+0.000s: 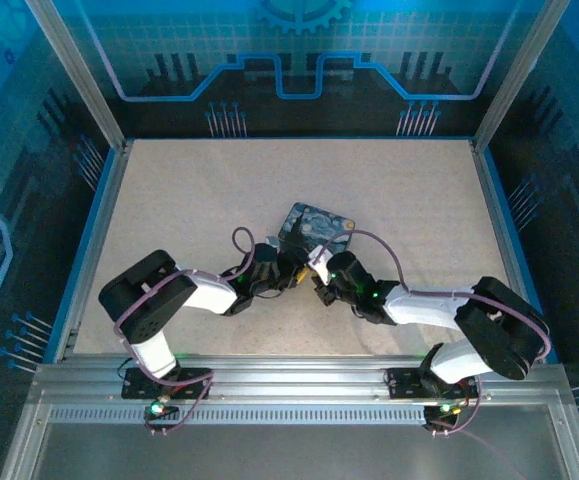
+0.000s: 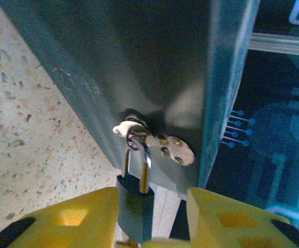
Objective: Unlock the padlock with the key
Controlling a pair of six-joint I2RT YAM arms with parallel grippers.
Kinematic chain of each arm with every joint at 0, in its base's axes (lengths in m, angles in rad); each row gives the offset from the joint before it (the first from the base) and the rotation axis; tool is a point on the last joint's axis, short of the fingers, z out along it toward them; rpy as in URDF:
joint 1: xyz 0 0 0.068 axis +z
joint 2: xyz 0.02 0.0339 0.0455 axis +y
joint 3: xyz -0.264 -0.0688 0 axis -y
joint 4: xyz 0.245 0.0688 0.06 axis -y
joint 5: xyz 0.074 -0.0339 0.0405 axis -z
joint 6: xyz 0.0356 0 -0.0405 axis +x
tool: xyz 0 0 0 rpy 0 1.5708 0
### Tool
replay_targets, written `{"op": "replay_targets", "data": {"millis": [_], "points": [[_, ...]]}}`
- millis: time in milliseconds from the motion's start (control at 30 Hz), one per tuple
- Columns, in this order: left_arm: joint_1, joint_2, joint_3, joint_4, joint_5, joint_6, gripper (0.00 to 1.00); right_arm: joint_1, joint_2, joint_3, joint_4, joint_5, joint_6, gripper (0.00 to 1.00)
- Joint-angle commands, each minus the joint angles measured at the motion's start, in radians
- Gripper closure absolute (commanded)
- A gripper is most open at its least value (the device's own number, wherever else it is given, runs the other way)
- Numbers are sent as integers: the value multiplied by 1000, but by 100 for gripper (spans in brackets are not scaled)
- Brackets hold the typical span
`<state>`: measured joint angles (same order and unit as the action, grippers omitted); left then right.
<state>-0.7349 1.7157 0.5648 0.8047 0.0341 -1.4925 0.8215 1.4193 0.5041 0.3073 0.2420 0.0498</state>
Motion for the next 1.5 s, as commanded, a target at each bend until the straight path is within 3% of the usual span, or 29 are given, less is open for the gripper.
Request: {"op": "replay_targets", "data": {"millis": [0, 233, 433, 633, 867, 1100, 1467], "points": [[15, -75, -20, -58, 9, 75, 51, -32, -25, -41, 72, -93, 109, 100], [79, -238, -12, -309, 17, 215, 33, -98, -57, -98, 110, -201, 249, 100], [164, -385, 82, -677, -7, 442, 21, -172, -75, -138, 125, -295, 374, 100], [254, -367, 251, -909, 9, 700, 2, -246, -64, -129, 74, -423, 479, 100], [310, -146, 474, -1022, 117, 895, 1, -289, -79, -141, 52, -483, 597, 100], [315, 77, 656, -1039, 208, 957, 2, -291, -51, -115, 15, -511, 616, 100], [329, 197, 702, -1036, 146, 1008, 3, -304, -26, -127, 43, -533, 636, 100]]}}
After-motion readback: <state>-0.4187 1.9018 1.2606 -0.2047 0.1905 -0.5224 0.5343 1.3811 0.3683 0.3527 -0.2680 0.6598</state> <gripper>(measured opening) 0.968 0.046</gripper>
